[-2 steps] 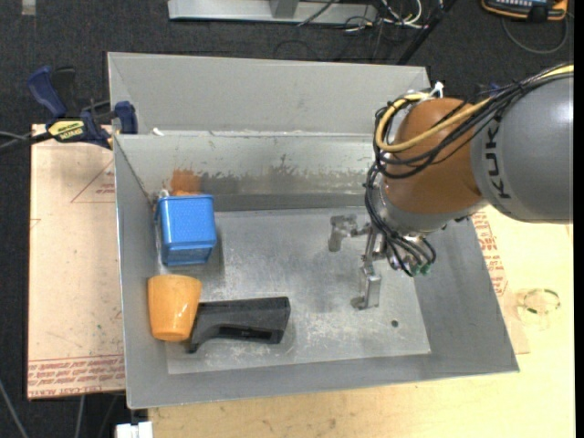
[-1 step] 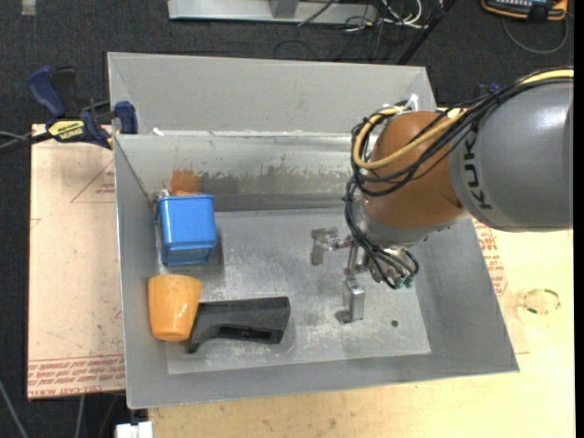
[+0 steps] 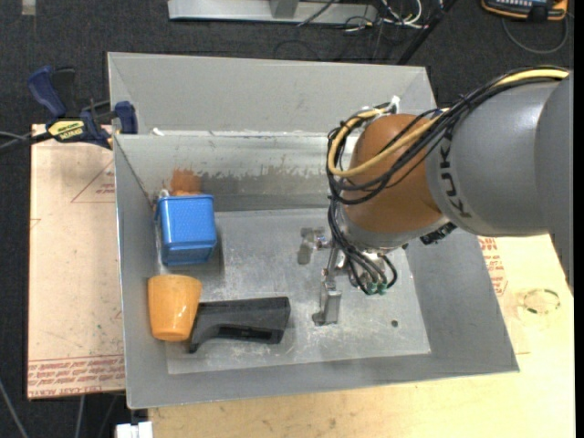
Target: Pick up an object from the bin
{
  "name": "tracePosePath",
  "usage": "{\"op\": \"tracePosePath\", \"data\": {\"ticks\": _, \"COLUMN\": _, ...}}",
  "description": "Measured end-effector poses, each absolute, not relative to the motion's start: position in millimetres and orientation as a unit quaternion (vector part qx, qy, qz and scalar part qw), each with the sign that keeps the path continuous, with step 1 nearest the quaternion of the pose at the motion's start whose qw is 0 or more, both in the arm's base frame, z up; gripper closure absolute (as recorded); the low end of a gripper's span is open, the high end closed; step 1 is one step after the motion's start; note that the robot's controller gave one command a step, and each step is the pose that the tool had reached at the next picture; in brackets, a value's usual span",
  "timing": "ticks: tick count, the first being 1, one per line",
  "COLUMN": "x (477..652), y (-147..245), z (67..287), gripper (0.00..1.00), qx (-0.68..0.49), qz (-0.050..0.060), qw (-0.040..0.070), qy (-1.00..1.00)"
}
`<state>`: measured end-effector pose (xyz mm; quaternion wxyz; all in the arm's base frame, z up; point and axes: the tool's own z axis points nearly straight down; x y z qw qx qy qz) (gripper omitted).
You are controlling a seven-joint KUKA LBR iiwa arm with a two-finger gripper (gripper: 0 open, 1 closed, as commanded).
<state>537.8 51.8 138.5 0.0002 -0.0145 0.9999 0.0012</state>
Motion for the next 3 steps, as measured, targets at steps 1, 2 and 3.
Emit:
{"op": "tracePosePath", "data": {"ticks": 1, "x": 523.6, "y": 72.7, "z": 116.8, "gripper": 0.00, "qx": -0.067, "qz": 0.002, "qw": 0.001, "qy": 0.998}}
{"op": "tracePosePath", "data": {"ticks": 2, "x": 517.9, "y": 81.1, "z": 90.5, "gripper": 0.00, "qx": -0.090, "qz": 0.002, "qw": -0.002, "qy": 0.996}}
{"op": "tracePosePath", "data": {"ticks": 3, "x": 503.9, "y": 106.4, "z": 82.1, "gripper": 0.00, "qx": 0.015, "qz": 0.002, "qw": -0.001, "qy": 1.000}}
